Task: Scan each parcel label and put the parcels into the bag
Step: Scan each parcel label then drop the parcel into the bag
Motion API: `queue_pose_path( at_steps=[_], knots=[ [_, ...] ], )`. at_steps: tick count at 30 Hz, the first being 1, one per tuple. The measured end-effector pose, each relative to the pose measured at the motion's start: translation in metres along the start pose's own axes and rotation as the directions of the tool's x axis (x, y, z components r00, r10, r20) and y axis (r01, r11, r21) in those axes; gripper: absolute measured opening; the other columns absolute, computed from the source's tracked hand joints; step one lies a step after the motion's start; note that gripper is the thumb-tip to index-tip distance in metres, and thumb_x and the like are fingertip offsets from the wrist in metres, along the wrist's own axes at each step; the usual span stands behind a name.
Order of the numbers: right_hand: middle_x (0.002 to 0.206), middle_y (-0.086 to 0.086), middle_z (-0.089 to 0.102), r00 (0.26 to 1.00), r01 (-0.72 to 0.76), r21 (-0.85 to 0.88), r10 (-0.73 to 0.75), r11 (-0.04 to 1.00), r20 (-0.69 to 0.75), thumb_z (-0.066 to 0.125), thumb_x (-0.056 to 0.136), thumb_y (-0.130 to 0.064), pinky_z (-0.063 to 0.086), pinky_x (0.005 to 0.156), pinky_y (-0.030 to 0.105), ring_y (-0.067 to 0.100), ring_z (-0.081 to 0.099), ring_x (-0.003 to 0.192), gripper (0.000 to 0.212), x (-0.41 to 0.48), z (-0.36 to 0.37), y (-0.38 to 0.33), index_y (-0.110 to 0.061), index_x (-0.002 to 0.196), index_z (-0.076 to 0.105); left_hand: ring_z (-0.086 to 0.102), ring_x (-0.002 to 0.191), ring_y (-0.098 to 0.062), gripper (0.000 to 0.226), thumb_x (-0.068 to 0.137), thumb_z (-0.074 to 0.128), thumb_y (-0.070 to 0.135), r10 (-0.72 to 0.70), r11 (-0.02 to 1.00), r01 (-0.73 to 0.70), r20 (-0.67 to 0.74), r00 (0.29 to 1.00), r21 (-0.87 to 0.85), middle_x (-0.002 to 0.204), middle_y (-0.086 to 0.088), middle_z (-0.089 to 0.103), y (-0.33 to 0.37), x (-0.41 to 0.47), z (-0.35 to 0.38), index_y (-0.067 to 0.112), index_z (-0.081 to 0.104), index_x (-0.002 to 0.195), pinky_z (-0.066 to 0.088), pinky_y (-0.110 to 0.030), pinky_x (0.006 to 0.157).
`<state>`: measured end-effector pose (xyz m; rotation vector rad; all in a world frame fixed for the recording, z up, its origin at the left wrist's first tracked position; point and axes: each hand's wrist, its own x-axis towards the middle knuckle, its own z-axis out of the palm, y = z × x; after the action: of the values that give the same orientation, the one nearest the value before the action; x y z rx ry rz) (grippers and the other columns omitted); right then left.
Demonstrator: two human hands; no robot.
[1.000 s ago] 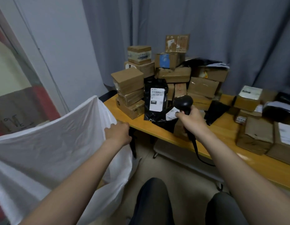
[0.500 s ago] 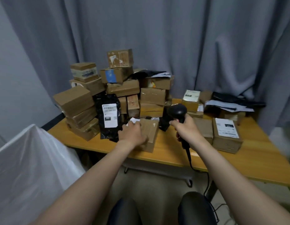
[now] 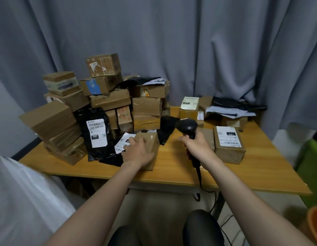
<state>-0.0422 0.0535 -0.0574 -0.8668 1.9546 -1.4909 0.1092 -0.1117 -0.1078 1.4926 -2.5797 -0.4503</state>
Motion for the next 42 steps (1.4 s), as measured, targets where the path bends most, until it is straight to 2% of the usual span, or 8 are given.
queue_pose_path(
  at_steps=[4, 7, 11, 15, 20, 25, 28, 42],
  knots=[
    [0.093, 0.003, 0.066, 0.999, 0.010, 0.063, -0.007, 0.998, -0.040, 0.068, 0.100, -0.027, 0.058, 0.070, 0.040, 0.022, 0.067, 0.079, 0.016, 0.002, 0.002, -0.003, -0.027, 0.112, 0.059, 0.055, 0.113, -0.028, 0.069, 0.074, 0.075, 0.054, 0.026, 0.903, -0.035, -0.028, 0.999, -0.428, 0.129, -0.001, 0.039, 0.004, -0.004, -0.013, 0.040, 0.043, 0.133, 0.060, -0.042, 0.087],
    [0.106, -0.006, 0.066, 0.997, 0.023, 0.101, -0.015, 0.995, -0.074, 0.070, 0.098, -0.027, 0.055, 0.101, 0.052, 0.025, 0.067, 0.109, 0.021, 0.004, 0.007, -0.009, -0.037, 0.109, 0.056, 0.062, 0.102, -0.020, 0.056, 0.084, 0.079, 0.040, 0.005, 0.594, -0.044, -0.051, 0.999, -0.803, 0.126, -0.005, 0.050, 0.021, -0.014, -0.036, 0.033, 0.049, 0.130, 0.059, -0.024, 0.065],
    [0.111, -0.016, 0.064, 0.994, 0.058, 0.196, -0.038, 0.979, -0.102, 0.073, 0.097, -0.025, 0.049, 0.110, 0.050, 0.021, 0.064, 0.120, 0.031, 0.003, 0.014, -0.025, -0.036, 0.120, 0.055, 0.065, 0.112, -0.029, 0.039, 0.095, 0.070, 0.035, 0.034, 0.195, 0.011, 0.018, 0.999, -0.981, 0.125, -0.008, 0.064, 0.040, -0.027, -0.063, 0.025, 0.058, 0.131, 0.059, -0.050, 0.094],
    [0.125, -0.007, 0.068, 0.985, 0.114, 0.241, -0.078, 0.964, -0.154, 0.076, 0.094, -0.035, 0.052, 0.107, 0.050, 0.018, 0.063, 0.121, 0.050, 0.002, 0.017, -0.040, -0.025, 0.139, 0.057, 0.066, 0.115, -0.033, 0.025, 0.101, 0.060, 0.025, 0.117, -0.044, 0.027, 0.022, 0.993, -0.999, 0.126, -0.014, 0.065, 0.048, -0.036, -0.079, 0.018, 0.061, 0.125, 0.060, -0.052, 0.086],
    [0.118, -0.012, 0.066, 0.966, 0.216, 0.239, -0.171, 0.947, -0.196, 0.080, 0.092, -0.028, 0.057, 0.099, 0.041, 0.013, 0.065, 0.113, 0.045, 0.000, 0.009, -0.053, -0.029, 0.129, 0.054, 0.068, 0.113, -0.022, 0.041, 0.103, 0.057, 0.015, 0.108, 0.238, -0.147, -0.124, 0.986, -0.960, 0.119, 0.002, 0.068, 0.045, -0.041, -0.088, 0.027, 0.051, 0.142, 0.058, -0.054, 0.096],
    [0.129, -0.003, 0.069, 0.937, 0.298, 0.148, -0.259, 0.943, -0.237, 0.083, 0.089, -0.020, 0.054, 0.106, 0.045, 0.016, 0.064, 0.123, 0.054, -0.004, 0.013, -0.058, -0.023, 0.136, 0.058, 0.068, 0.112, -0.010, 0.081, 0.074, 0.074, 0.069, 0.186, 0.505, -0.199, -0.120, 0.975, -0.840, 0.124, 0.010, 0.070, 0.047, -0.051, -0.096, 0.027, 0.054, 0.141, 0.056, -0.044, 0.101],
    [0.129, -0.003, 0.069, 0.923, 0.321, 0.120, -0.281, 0.940, -0.262, 0.084, 0.088, -0.021, 0.054, 0.106, 0.048, 0.017, 0.063, 0.124, 0.054, -0.006, 0.016, -0.058, -0.023, 0.136, 0.059, 0.066, 0.109, -0.006, 0.073, 0.077, 0.086, 0.049, 0.193, 0.611, -0.212, -0.116, 0.974, -0.763, 0.122, 0.013, 0.068, 0.048, -0.051, -0.097, 0.027, 0.052, 0.138, 0.055, -0.033, 0.097],
    [0.060, 0.005, 0.059, 0.979, 0.203, 0.126, -0.201, 0.971, -0.021, 0.073, 0.098, -0.032, 0.047, 0.051, 0.028, 0.019, 0.055, 0.049, 0.031, -0.026, 0.008, -0.081, -0.013, 0.075, 0.064, 0.067, 0.107, -0.007, 0.060, 0.077, 0.088, 0.015, -0.073, 0.523, -0.149, -0.218, 0.973, -0.839, 0.109, 0.015, 0.067, 0.002, -0.027, -0.095, 0.022, 0.060, 0.130, 0.053, -0.027, 0.092]
  ],
)
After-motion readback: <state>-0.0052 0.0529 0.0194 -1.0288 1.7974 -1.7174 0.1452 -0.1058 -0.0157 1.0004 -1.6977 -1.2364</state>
